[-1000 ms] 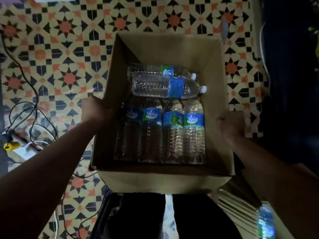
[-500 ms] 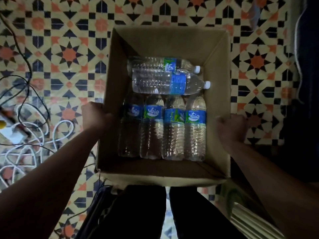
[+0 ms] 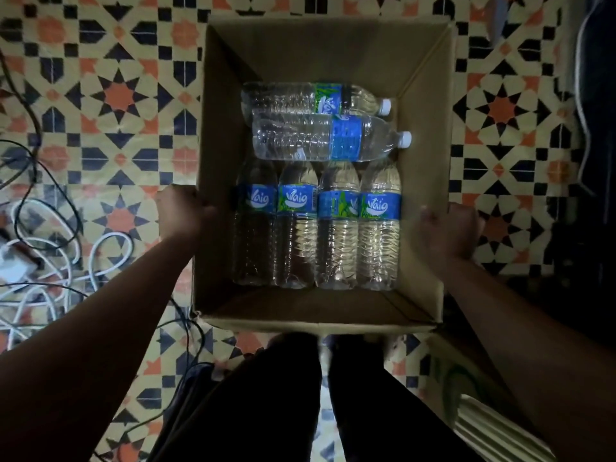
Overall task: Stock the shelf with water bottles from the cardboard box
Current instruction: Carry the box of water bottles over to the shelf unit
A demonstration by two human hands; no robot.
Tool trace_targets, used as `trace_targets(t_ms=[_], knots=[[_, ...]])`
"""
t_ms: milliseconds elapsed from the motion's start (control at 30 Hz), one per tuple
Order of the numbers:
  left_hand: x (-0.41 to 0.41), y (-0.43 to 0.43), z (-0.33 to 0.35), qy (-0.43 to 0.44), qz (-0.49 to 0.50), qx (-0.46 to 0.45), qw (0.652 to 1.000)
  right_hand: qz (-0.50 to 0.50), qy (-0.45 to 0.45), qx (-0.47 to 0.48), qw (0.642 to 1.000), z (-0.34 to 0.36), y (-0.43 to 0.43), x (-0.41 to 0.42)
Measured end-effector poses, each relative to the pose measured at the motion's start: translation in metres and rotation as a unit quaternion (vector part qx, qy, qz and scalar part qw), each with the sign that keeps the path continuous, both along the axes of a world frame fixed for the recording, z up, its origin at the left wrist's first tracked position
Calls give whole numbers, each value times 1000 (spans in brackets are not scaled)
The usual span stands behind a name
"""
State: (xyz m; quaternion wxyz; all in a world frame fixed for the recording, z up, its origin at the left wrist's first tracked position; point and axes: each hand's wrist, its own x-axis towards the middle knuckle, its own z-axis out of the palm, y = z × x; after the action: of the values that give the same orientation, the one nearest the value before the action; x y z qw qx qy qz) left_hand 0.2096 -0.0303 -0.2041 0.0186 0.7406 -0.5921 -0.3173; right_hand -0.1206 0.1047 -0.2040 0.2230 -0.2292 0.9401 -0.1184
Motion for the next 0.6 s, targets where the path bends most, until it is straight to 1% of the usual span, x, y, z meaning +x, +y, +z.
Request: trace_targets(t_ms=[267, 367, 500, 600], knots=[[3, 3, -8, -2, 10, -1, 1000, -15, -23, -2, 1000, 0, 1, 4], [0, 6, -9, -8, 30, -10, 999, -21, -26, -24, 999, -4, 4, 4], [-6, 12, -9, -13, 30, -24, 999, -20, -43, -70, 996, -9, 8, 1], [-11, 13, -8, -26, 35, -29, 999, -13, -34, -73, 997, -11, 10, -2]])
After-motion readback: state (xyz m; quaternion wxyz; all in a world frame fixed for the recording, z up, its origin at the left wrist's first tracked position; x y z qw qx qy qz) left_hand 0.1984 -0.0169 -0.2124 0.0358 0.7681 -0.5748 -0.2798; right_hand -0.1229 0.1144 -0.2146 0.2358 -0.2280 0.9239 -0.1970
